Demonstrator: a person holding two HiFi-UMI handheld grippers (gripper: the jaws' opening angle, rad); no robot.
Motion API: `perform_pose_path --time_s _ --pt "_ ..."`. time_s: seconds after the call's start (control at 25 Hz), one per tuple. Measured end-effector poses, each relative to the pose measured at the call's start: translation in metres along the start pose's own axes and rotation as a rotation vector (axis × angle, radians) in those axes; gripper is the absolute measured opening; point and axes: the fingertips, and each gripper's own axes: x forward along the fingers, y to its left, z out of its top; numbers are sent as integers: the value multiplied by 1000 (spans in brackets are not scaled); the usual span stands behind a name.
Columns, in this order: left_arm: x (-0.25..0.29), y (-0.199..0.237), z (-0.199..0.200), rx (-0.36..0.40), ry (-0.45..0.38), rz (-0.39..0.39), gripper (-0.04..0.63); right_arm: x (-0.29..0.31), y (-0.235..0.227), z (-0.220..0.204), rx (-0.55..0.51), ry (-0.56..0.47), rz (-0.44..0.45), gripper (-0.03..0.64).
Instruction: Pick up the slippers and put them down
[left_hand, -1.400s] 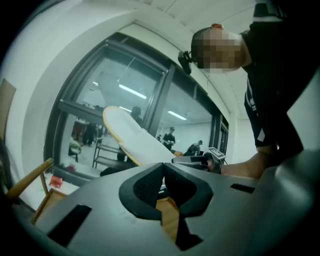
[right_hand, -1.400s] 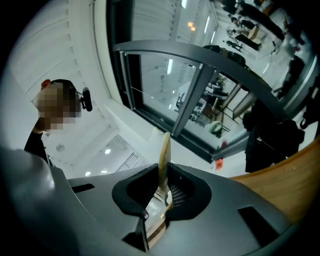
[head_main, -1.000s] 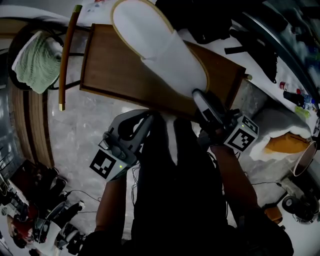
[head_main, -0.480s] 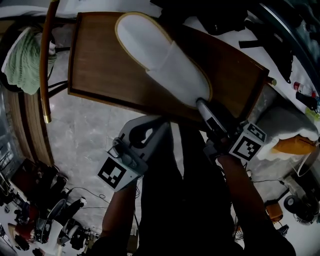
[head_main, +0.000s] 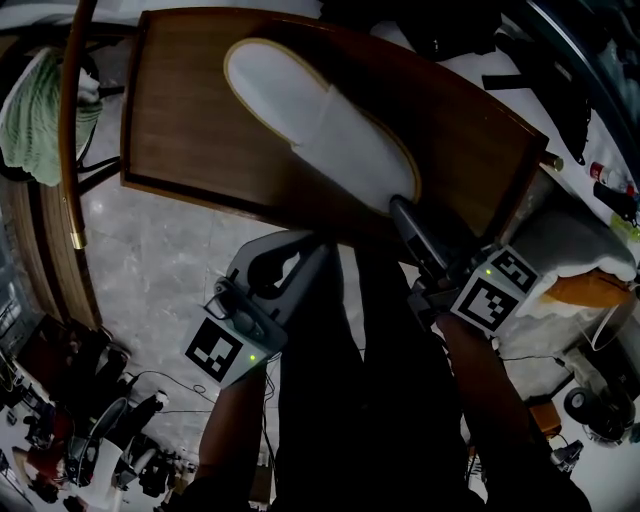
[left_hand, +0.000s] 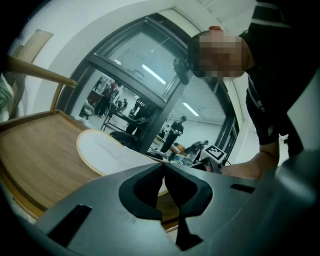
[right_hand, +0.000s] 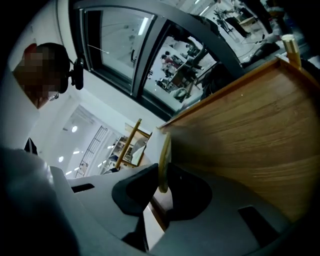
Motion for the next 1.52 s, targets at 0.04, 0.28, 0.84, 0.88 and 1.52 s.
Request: perform_pose_path --time_s 0.04,0.28,0.84,0.88,1.52 --pt "0 -1 0 3 2 -2 23 0 -1 0 -10 3 -10 63" --pt "-1 -5 -6 10 12 -9 23 0 -7 -1 -96 17 -86 64" --pt "-6 -10 -14 -3 25 -27 23 -3 -20 8 -470 23 -287 137" --pt "-5 -11 -14 -3 27 -29 23 -3 -20 8 -497 26 -301 143" --pt "-17 -51 37 64 53 -32 23 -54 100 55 -827 -95 -53 47"
